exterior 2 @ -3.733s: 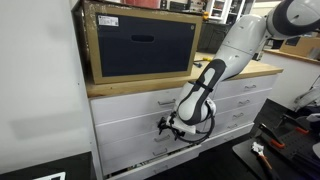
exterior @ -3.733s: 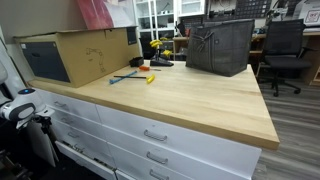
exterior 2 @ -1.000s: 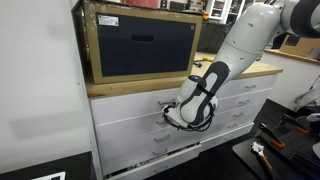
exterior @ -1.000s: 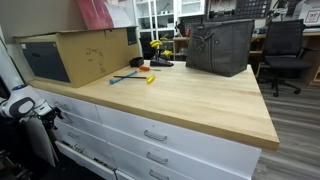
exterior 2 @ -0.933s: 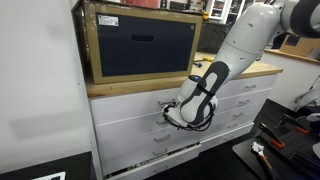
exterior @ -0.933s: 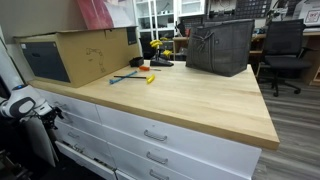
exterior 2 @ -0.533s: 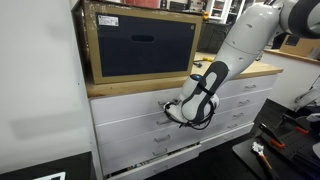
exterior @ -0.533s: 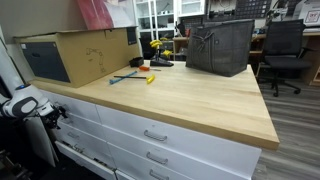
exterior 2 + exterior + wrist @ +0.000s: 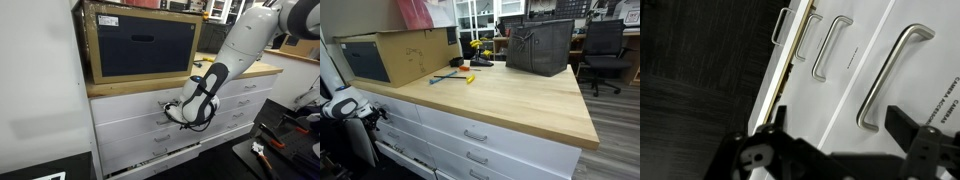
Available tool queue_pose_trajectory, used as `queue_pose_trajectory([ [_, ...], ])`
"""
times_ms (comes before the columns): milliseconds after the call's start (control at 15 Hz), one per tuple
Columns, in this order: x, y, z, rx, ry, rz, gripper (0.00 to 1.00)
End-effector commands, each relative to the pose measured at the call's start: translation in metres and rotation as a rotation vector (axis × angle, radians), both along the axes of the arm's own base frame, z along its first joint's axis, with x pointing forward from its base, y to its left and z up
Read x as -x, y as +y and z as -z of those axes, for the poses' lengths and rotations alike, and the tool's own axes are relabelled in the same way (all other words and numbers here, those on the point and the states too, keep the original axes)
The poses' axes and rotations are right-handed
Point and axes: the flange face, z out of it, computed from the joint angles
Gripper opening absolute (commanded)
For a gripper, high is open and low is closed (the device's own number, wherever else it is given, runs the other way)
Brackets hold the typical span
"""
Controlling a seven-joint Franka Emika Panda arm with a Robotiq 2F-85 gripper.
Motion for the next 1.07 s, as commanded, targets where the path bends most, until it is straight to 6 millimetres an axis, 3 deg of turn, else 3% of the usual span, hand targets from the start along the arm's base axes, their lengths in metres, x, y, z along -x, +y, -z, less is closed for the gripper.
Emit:
queue_pose_trajectory([
  [0, 0.002, 0.000, 0.006, -0.023, -0.014, 0.025, 1.00],
  [1000, 0.000, 0.010, 0.039, -0.050, -0.114, -0.035, 1.00],
])
